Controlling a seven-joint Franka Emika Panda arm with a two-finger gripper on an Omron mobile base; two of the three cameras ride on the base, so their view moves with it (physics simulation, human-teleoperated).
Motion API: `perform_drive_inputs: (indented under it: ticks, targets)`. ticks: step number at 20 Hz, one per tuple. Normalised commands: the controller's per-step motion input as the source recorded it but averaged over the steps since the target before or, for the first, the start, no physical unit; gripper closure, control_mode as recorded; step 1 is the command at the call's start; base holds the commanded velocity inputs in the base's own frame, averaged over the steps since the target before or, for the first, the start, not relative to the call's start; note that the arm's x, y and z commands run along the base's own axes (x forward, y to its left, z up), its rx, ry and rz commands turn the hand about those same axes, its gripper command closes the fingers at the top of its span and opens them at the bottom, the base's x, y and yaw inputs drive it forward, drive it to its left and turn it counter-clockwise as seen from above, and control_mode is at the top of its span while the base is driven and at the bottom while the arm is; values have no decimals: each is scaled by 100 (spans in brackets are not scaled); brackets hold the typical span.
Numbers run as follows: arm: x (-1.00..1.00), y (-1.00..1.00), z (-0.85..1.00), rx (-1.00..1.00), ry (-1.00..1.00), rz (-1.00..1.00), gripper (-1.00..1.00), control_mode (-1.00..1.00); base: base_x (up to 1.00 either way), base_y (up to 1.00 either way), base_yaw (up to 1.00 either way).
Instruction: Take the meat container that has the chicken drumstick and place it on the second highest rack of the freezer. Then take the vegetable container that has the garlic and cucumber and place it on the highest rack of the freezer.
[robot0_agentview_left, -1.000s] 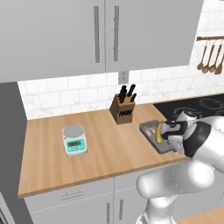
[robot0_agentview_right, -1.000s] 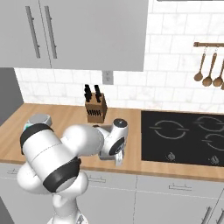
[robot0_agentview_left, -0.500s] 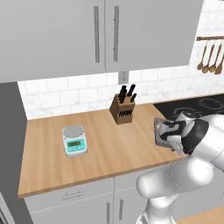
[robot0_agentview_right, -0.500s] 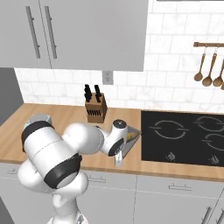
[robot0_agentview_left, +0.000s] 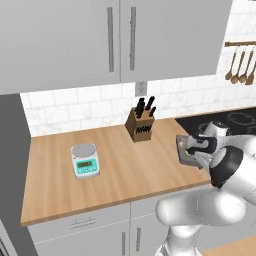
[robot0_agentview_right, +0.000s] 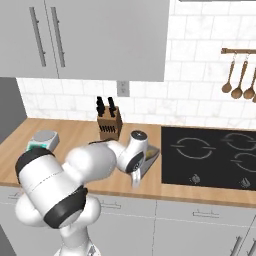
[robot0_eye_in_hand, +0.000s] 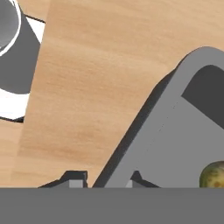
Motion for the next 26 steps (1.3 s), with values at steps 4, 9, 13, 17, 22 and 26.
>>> perform_drive_inputs:
  ticks: [4, 9, 13, 17, 22, 26]
  targets:
    - [-49, 0, 65, 0, 0, 0, 100, -100, 0, 0, 0]
    - [-61, 0, 52, -4, 0, 6, 100, -100, 0, 0, 0]
    - [-71, 21, 48, -9, 0, 16, 100, -100, 0, 0, 0]
    - [-68, 44, 61, -6, 0, 11, 100, -100, 0, 0, 0]
    - [-59, 61, 60, -1, 0, 1, 100, -100, 0, 0, 0]
    - [-24, 71, 49, 0, 0, 9, 100, -100, 0, 0, 0]
